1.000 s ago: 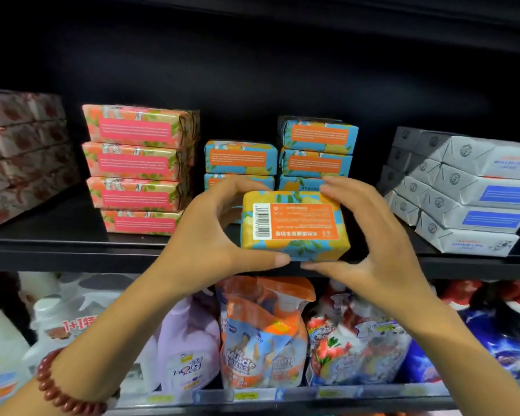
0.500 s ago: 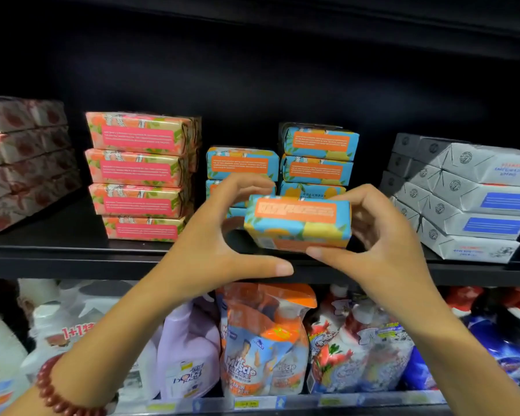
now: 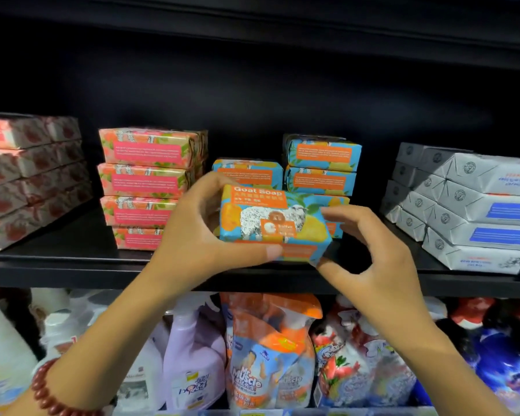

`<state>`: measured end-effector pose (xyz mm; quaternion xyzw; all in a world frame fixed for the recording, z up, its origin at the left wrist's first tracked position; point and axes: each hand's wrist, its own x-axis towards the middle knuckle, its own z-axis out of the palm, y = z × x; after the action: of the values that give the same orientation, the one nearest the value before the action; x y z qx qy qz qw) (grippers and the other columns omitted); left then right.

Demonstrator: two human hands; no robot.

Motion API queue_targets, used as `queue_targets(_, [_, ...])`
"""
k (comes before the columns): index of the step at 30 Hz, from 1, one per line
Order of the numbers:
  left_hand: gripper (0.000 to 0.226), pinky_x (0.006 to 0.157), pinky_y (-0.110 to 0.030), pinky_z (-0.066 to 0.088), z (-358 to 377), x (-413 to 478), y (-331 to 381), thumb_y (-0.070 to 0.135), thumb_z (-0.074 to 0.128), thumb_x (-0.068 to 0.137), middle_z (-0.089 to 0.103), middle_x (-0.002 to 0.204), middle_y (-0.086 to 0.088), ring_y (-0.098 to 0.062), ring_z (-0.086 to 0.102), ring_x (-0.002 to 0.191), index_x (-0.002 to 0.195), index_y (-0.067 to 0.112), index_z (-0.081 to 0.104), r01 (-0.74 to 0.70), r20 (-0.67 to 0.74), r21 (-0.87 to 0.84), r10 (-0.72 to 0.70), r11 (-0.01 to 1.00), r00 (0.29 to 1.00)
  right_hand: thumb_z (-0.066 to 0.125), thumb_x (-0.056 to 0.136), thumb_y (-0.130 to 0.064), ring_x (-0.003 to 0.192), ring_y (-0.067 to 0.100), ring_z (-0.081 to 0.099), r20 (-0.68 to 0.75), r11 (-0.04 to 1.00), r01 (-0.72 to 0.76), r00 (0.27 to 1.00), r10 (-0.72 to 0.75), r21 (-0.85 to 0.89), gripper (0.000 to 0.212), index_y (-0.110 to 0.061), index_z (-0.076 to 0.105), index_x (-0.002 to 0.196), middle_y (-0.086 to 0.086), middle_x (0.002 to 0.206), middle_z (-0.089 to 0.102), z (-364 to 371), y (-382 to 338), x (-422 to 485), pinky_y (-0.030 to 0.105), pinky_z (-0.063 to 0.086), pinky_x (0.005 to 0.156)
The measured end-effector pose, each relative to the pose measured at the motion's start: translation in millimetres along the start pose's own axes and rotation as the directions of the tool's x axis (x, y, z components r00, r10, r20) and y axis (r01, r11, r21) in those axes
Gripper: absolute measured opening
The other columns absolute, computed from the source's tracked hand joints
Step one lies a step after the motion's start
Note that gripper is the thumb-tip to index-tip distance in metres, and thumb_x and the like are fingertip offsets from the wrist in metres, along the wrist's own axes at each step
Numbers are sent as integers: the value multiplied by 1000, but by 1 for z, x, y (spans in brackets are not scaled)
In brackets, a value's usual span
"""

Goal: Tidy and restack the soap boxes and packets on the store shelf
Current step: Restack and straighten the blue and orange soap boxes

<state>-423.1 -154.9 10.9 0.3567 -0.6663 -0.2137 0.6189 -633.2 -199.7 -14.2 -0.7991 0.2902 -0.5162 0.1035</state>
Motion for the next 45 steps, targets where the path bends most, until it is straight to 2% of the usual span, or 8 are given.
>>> queue_targets(6, [63,65,-22,55,4,24,9,35,89,44,71,91,4,-9,70,85,92,21,51,-18,-275,57,33,998,961,73,73,-43,109,-4,46,239,956,-66,961,138,-287,44,-30,60,113,-25,107,51,21,17,-10,9,33,89])
queue_targets(10, [60,65,-14,50,24,30,2,35,90,52,62,91,7,0,65,83,91,22,45,-58,-430,203,143,977,892,74,74,-38,103,4,49,227,936,-2,970,87,-351,36,-27,64,107,-18,102,57,27,20,-13,19,40,84])
queue_targets(14, [57,76,-31,53,36,39,-7,33,89,60,56,101,-4,-14,60,93,89,31,39,-74,-548,280,222,957,806,75,74,-35,99,10,54,207,938,30,977,45,-345,35,-23,65,105,-13,101,62,26,20,-16,27,46,82])
queue_targets(18, [56,81,-34,52,38,54,-12,31,87,64,55,106,-3,-15,57,99,97,25,43,-83,-582,325,268,942,768,74,76,-34,100,12,55,212,941,31,976,44,-338,34,-22,66,107,-11,103,62,26,18,-16,31,47,84])
queue_targets(24, [66,79,-11,45,37,62,-23,40,84,65,50,106,8,-2,53,98,112,13,46,-22,-579,404,274,915,768,72,78,-36,104,14,56,242,932,43,969,49,-360,35,-21,65,109,-8,107,63,25,17,-16,31,45,90])
queue_targets(32, [64,78,-12,45,36,63,-26,46,76,73,46,111,8,-4,49,101,120,14,46,79,-547,534,273,841,791,71,68,-38,89,15,66,149,903,117,987,-59,-413,34,-20,70,96,-8,94,68,29,21,-18,33,54,74])
queue_targets(42, [43,78,-21,29,22,70,-10,48,65,83,57,104,-6,-20,49,100,102,10,59,120,-308,887,378,446,873,69,63,-41,88,13,68,92,860,177,984,-151,-479,35,-21,72,92,-9,94,70,34,29,-20,32,54,76])
queue_targets(45, [43,76,-27,35,22,72,-3,45,67,82,62,101,-9,-25,51,100,100,7,66,100,-236,938,401,331,885,73,63,-40,89,13,68,92,847,195,981,-172,-495,35,-21,72,93,-9,95,70,34,31,-20,33,53,77])
